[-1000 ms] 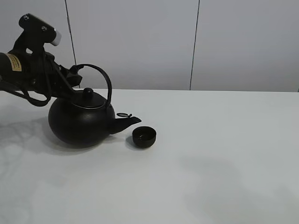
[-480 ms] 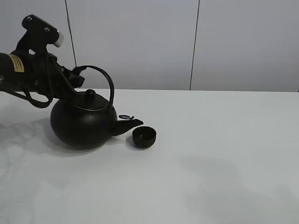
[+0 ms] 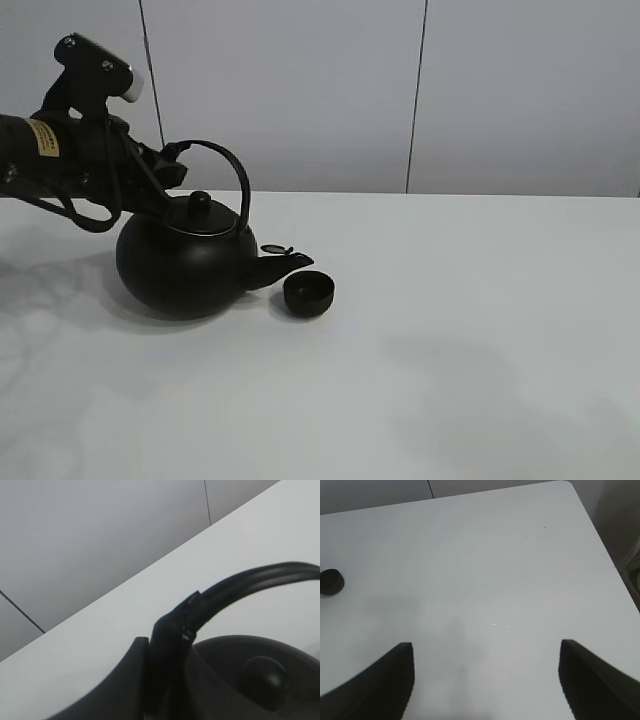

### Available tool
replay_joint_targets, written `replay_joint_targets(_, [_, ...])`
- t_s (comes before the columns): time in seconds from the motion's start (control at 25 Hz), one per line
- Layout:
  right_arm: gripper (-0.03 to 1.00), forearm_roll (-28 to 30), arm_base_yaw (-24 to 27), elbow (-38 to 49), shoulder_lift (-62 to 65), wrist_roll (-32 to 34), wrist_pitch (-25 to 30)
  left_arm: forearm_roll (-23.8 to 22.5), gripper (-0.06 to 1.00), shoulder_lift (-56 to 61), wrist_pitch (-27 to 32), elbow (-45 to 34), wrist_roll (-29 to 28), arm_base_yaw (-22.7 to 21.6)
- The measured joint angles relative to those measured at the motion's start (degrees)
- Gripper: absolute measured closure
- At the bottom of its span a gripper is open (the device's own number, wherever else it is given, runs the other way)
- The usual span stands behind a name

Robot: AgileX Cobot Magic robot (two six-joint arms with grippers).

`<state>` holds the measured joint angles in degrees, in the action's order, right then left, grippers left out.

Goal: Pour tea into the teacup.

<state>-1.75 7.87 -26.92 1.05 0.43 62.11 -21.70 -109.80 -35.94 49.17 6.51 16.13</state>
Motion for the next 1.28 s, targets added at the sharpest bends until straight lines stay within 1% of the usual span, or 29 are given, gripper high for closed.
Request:
replay_joint_targets(0.32, [0.42, 0.0, 0.0, 0.0, 0.0, 0.0, 0.0, 0.05, 0.83, 0.0, 0.0, 0.0, 0.37, 0.0])
replay_joint_targets(0.56, [0.42, 0.0, 0.0, 0.0, 0.0, 0.0, 0.0, 0.05, 0.84, 0.0, 0.0, 0.1, 2.67, 0.0])
replay_joint_targets(1.28, [0.42, 0.0, 0.0, 0.0, 0.0, 0.0, -0.07, 0.05, 0.84, 0.0, 0.05, 0.21, 3.09, 0.16])
